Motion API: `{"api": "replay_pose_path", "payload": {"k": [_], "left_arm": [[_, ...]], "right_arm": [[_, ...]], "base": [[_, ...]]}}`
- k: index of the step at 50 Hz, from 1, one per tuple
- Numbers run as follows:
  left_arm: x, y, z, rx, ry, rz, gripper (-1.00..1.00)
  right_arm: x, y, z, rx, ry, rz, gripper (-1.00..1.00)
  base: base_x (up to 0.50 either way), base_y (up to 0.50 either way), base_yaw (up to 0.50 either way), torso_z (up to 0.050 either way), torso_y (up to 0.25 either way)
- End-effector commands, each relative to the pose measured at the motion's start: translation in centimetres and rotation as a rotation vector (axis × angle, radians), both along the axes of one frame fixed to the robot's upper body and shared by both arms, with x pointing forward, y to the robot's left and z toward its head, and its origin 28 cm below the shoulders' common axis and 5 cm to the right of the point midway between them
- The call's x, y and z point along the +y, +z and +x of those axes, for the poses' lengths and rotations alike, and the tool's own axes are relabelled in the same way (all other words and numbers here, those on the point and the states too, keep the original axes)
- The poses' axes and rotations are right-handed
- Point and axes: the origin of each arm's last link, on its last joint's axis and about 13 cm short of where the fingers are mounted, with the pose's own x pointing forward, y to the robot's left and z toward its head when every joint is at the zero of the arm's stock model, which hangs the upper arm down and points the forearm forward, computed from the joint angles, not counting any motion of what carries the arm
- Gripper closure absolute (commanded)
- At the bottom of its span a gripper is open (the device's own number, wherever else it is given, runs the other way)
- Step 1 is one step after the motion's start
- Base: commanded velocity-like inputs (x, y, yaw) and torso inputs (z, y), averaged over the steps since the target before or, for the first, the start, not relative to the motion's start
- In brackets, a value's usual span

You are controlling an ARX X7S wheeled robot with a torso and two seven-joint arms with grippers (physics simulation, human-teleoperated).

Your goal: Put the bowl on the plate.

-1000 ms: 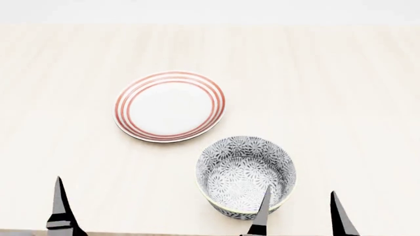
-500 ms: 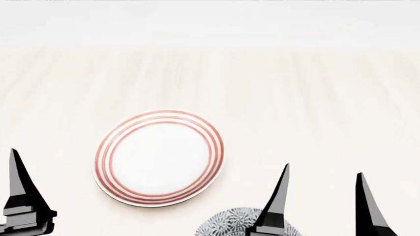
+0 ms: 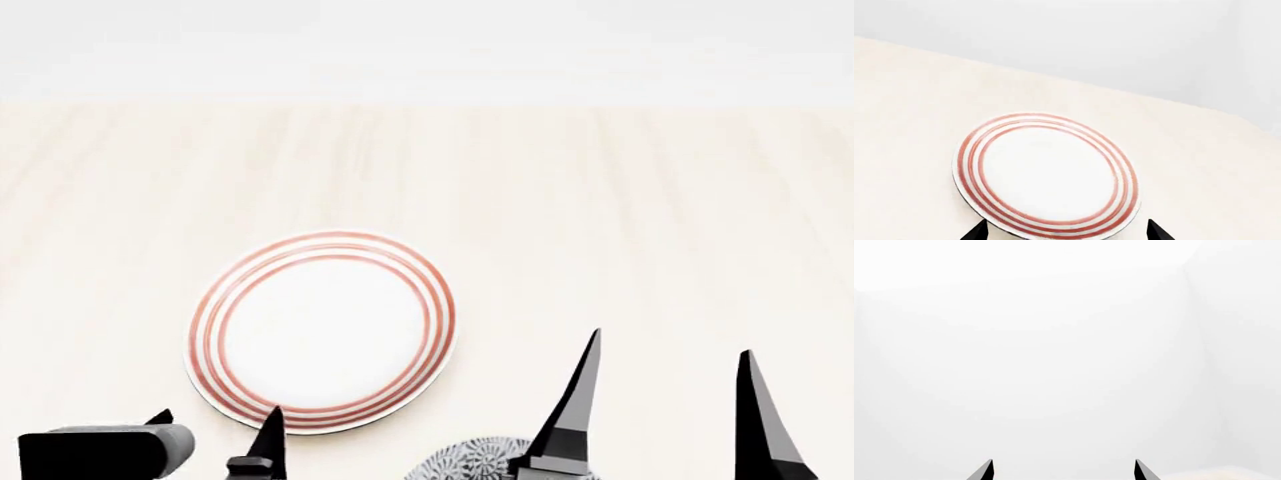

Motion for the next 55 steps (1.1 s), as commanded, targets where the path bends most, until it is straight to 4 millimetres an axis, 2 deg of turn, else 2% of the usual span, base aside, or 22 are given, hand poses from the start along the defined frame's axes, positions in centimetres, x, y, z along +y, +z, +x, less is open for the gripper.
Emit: {"api": "replay_pose_path", "payload": {"k": [1,11,33,40,45,46,55], "left_arm": [[-3.1,1.0,-0.3,0.259,-0.273,-0.127,-1.00],[-4.0,2.4,-0.2,0.348,-0.367,-0.232,-1.00],[-3.9,2.9,0.9,0.447,-0.331,-0.315,-1.00],[-4.2,1.2,1.7,0.569,-0.307,-0.265,-1.00],[-4.1,0.4,2.1,0.566,-0.293,-0.236,-1.00],[-4.1,0.2,2.2,0.571,-0.286,-0.232,1.00],[-4.1,-0.7,2.5,0.574,-0.280,-0.179,1.00]], "right_arm": [[-0.6,0.2,0.3,-0.007,-0.039,-0.003,-1.00],[-0.9,0.2,0.5,-0.006,-0.060,0.011,-1.00],[-0.8,0.3,0.4,-0.007,-0.055,0.014,-1.00],[-0.8,0.3,0.4,-0.002,-0.055,0.017,-1.00],[-0.8,0.2,0.4,0.003,-0.055,0.018,-1.00],[-0.8,0.1,0.4,0.005,-0.055,0.019,-1.00],[-0.7,0.0,0.4,0.010,-0.053,0.020,-1.00]], "base": [[0.00,0.00,0.00,0.000,0.000],[0.00,0.00,0.00,0.000,0.000],[0.00,0.00,0.00,0.000,0.000],[0.00,0.00,0.00,0.000,0.000],[0.00,0.00,0.00,0.000,0.000],[0.00,0.00,0.00,0.000,0.000],[0.00,0.00,0.00,0.000,0.000]]}}
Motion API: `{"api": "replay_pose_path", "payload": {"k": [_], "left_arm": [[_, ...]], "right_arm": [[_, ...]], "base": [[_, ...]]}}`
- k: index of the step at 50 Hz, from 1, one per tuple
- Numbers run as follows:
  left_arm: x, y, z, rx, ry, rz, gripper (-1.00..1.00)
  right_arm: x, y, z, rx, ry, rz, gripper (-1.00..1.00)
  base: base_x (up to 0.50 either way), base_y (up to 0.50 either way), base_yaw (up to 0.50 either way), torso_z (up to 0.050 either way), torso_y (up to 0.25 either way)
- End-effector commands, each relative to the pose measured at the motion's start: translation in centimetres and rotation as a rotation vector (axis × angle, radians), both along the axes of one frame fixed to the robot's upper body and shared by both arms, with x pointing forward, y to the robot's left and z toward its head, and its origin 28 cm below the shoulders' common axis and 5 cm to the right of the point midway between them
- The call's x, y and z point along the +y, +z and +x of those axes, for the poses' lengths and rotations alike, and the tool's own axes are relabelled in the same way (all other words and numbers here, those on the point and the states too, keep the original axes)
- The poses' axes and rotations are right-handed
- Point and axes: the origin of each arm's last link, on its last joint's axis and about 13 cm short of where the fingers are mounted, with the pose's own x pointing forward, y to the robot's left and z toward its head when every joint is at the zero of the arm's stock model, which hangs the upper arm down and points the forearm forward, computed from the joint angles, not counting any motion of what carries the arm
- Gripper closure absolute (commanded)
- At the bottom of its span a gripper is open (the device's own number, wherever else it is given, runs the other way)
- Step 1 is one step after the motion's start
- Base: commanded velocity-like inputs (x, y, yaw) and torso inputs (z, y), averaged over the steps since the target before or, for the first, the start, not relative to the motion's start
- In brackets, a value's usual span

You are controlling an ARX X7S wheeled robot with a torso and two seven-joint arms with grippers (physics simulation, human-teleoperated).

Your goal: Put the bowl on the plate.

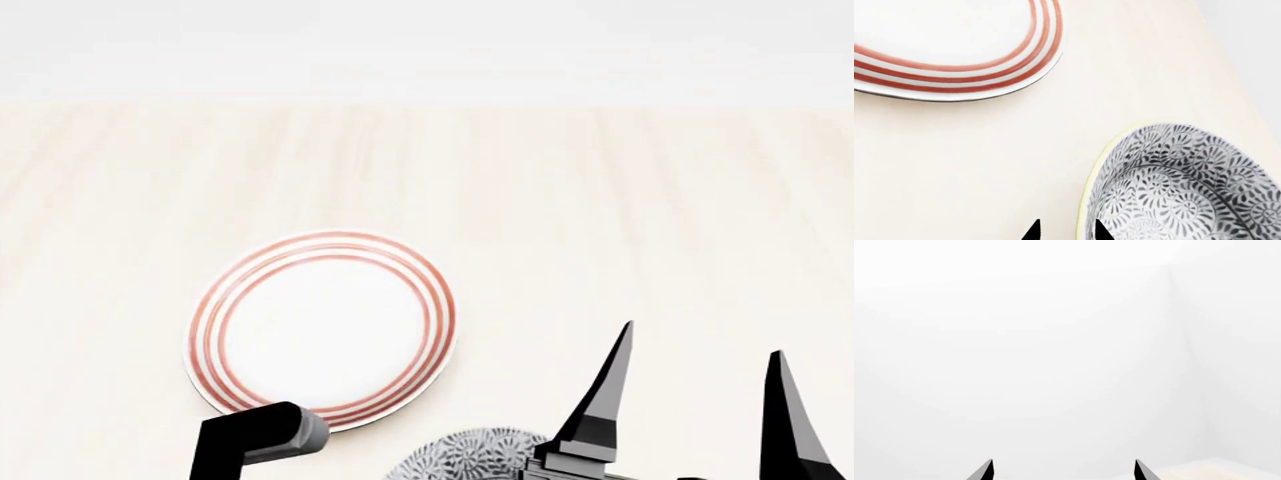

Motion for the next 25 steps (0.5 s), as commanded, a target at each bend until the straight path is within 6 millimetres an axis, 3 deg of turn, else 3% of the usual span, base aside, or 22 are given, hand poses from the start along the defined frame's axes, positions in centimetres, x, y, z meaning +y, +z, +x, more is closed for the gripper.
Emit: {"api": "replay_pose_path", "payload": {"k": [1,15,25], "left_arm": [[-0.1,-1.5,0.6,0.014,0.006,0.055,1.00],[0.3,-0.6,1.2,-0.192,-0.015,0.146,1.00],[1.4,3.5,4.7,-0.543,0.011,0.267,1.00]], "right_arm": [[0.0,-0.1,0.0,0.001,-0.005,-0.007,-1.00],[0.1,-0.2,-0.1,0.009,-0.001,-0.003,-1.00],[0.1,-0.2,-0.1,0.009,-0.001,0.000,-1.00]], "base": [[0.00,0.00,0.00,0.000,0.000],[0.00,0.00,0.00,0.000,0.000],[0.00,0.00,0.00,0.000,0.000]]}}
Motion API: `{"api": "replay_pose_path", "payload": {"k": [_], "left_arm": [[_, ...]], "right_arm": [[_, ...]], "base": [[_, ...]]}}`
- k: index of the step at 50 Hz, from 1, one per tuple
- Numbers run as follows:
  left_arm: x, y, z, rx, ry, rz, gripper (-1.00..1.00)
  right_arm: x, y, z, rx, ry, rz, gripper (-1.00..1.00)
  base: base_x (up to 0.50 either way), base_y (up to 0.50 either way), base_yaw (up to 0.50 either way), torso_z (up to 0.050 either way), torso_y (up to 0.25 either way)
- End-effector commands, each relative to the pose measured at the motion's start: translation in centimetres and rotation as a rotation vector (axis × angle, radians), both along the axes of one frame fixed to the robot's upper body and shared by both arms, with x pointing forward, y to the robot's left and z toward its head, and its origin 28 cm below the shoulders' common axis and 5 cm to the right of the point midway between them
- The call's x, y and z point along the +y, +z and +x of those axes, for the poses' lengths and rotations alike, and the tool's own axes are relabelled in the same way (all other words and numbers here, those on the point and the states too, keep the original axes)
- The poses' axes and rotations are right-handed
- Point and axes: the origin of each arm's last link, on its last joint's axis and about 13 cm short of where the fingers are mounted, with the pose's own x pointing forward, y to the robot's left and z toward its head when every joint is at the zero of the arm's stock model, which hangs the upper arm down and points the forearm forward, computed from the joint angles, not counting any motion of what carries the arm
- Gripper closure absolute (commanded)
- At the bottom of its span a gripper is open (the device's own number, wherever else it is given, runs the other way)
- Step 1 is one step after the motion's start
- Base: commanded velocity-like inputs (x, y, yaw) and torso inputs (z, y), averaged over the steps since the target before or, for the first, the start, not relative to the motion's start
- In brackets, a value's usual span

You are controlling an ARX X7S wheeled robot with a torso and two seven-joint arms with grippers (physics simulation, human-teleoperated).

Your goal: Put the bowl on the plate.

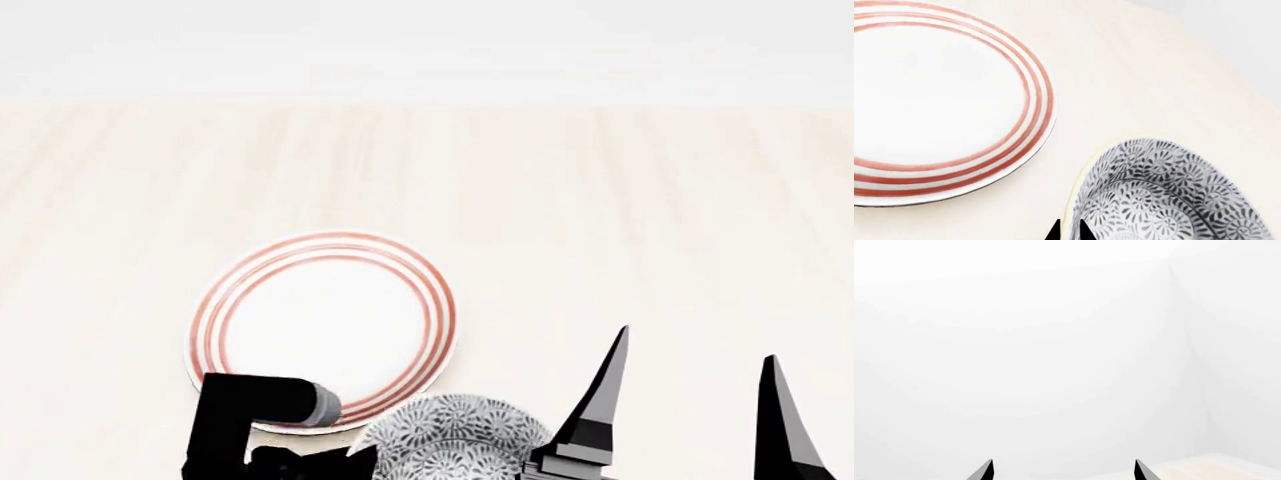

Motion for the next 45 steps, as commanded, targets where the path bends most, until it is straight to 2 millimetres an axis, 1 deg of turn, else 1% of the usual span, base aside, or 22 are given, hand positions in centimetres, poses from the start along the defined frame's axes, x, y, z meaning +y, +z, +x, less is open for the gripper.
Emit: {"api": "replay_pose_path", "payload": {"k": [1,2,6,7,10,19,25,33,37,42,45], "left_arm": [[1.1,3.5,3.1,-0.328,0.041,0.117,1.00],[1.3,4.3,3.7,-0.363,0.048,0.127,1.00],[1.4,5.1,4.4,-0.417,0.056,0.139,1.00],[1.6,5.6,4.8,-0.463,0.068,0.149,1.00],[2.1,6.2,5.5,-0.500,0.095,0.165,1.00],[3.0,7.3,6.7,-0.568,0.155,0.177,1.00],[3.8,7.7,8.1,-0.588,0.230,0.173,1.00],[4.3,7.2,9.9,-0.540,0.297,0.188,1.00],[4.3,6.6,10.8,-0.451,0.323,0.170,1.00],[4.0,6.0,12.0,-0.277,0.349,0.120,1.00],[3.9,6.0,12.4,-0.234,0.347,0.108,1.00]], "right_arm": [[0.0,0.1,0.0,-0.005,-0.005,-0.006,-1.00],[0.0,0.1,0.0,-0.005,-0.004,-0.006,-1.00],[0.0,0.0,0.0,-0.005,-0.003,-0.006,-1.00],[0.0,0.0,0.0,-0.004,-0.003,-0.005,-1.00],[0.0,0.0,-0.1,-0.003,-0.002,-0.004,-1.00],[0.1,-0.2,-0.1,0.001,0.001,-0.004,-1.00],[0.1,-0.2,-0.1,0.002,0.001,-0.004,-1.00],[0.1,-0.3,-0.1,0.007,0.004,-0.003,-1.00],[0.1,-0.3,-0.1,0.007,0.004,-0.001,-1.00],[0.1,-0.3,-0.1,0.008,0.005,0.000,-1.00],[0.1,-0.3,0.0,0.008,0.004,0.001,-1.00]], "base": [[0.00,0.00,0.00,0.000,0.000],[0.00,0.00,0.00,0.000,0.000],[0.00,0.00,0.00,0.000,0.000],[0.00,0.00,0.00,0.000,0.000],[0.00,0.00,0.00,0.000,0.000],[0.00,0.00,0.00,0.000,0.000],[0.00,0.00,0.00,0.000,0.000],[0.00,0.00,0.00,0.000,0.000],[0.00,0.00,0.00,0.000,0.000],[0.00,0.00,0.00,0.000,0.000],[0.00,0.00,0.00,0.000,0.000]]}}
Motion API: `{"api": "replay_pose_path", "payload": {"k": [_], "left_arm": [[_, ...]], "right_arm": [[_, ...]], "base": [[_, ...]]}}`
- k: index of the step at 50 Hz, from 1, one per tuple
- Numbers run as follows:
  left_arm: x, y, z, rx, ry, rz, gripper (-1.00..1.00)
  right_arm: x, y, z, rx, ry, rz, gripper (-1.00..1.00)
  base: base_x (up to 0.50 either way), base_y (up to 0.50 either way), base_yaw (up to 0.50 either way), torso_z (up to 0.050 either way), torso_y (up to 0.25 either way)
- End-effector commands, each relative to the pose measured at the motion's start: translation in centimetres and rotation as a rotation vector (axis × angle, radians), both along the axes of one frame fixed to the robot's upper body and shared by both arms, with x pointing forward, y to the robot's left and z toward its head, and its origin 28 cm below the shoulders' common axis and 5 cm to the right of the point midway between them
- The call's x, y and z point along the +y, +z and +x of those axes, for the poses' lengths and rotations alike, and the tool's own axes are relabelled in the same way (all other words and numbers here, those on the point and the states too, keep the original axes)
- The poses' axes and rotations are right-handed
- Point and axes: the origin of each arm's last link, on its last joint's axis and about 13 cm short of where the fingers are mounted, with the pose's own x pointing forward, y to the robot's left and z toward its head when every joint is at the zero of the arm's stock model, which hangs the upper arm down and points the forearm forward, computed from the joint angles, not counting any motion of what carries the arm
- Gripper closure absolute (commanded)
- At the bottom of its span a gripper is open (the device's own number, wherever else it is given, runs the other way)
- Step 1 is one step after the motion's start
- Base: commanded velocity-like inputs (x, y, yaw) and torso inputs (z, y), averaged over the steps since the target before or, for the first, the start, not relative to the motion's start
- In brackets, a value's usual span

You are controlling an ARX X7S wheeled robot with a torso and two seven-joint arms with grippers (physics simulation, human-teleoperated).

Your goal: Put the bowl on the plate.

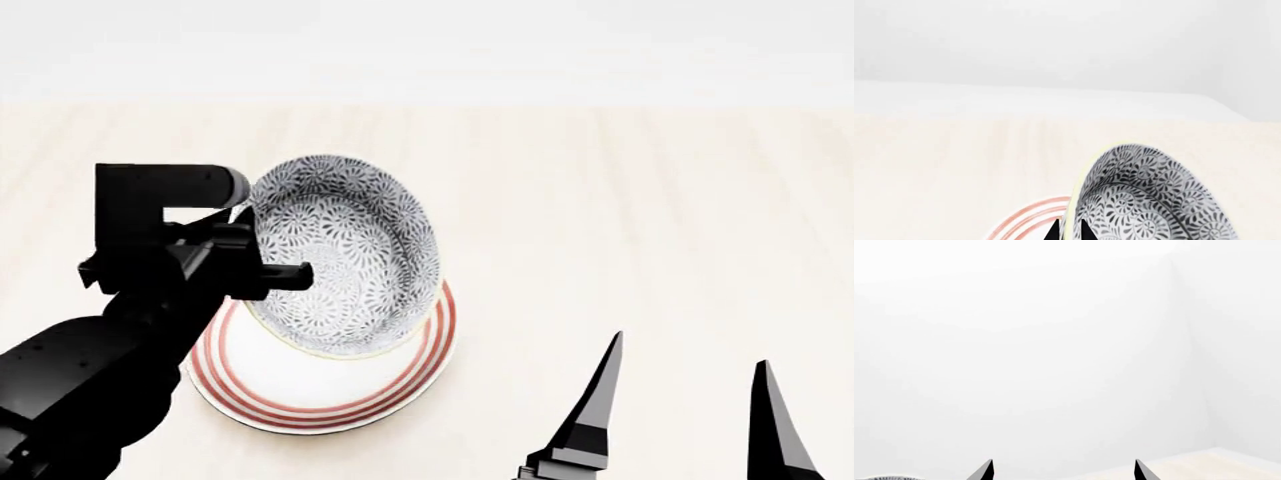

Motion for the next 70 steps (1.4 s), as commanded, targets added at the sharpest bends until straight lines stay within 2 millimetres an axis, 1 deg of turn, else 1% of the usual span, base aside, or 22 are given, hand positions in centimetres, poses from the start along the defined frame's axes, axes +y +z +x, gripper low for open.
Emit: {"api": "replay_pose_path", "payload": {"k": [1,5,13,17,21,28,39,47,60,70], "left_arm": [[-0.5,0.1,2.2,0.148,0.040,-0.112,1.00],[-0.9,0.0,2.6,0.211,0.042,-0.141,1.00],[-1.5,0.9,3.7,0.162,0.040,-0.065,1.00],[-1.9,1.3,3.7,0.153,0.030,-0.055,1.00],[-2.2,1.3,3.7,0.153,0.023,-0.057,1.00],[-2.4,0.3,3.8,0.185,0.027,-0.062,1.00],[-1.8,-1.0,4.8,0.232,0.077,-0.072,1.00],[-1.1,-1.2,5.5,0.209,0.114,-0.043,1.00],[-1.0,-2.7,4.9,0.289,0.132,-0.068,1.00],[-0.7,-3.5,4.6,0.312,0.146,-0.070,1.00]], "right_arm": [[-0.1,0.0,0.1,-0.006,-0.006,-0.006,-1.00],[-0.1,0.0,0.0,-0.006,-0.005,-0.004,-1.00],[-0.1,-0.1,0.1,-0.003,-0.006,-0.003,-1.00],[-0.1,-0.2,0.1,-0.002,-0.002,-0.003,-1.00],[-0.1,-0.3,0.1,-0.001,0.000,-0.002,-1.00],[-0.1,-0.3,0.1,-0.001,-0.001,-0.002,-1.00],[-0.1,-0.4,0.0,0.005,0.001,-0.003,-1.00],[-0.1,-0.5,0.1,0.008,0.000,-0.001,-1.00],[-0.1,-0.6,0.0,0.013,0.004,0.001,-1.00],[0.0,-0.7,0.0,0.015,0.006,-0.001,-1.00]], "base": [[0.00,0.00,0.00,0.000,0.000],[0.00,0.00,0.00,0.000,0.000],[0.00,0.00,0.00,0.000,0.000],[0.00,0.00,0.00,0.000,0.000],[0.00,0.00,0.00,0.000,0.000],[0.00,0.00,0.00,0.000,0.000],[0.00,0.00,0.00,0.000,0.001],[0.00,0.00,0.00,0.000,0.000],[0.00,0.00,0.00,0.000,0.000],[0.00,0.00,0.00,0.000,0.000]]}}
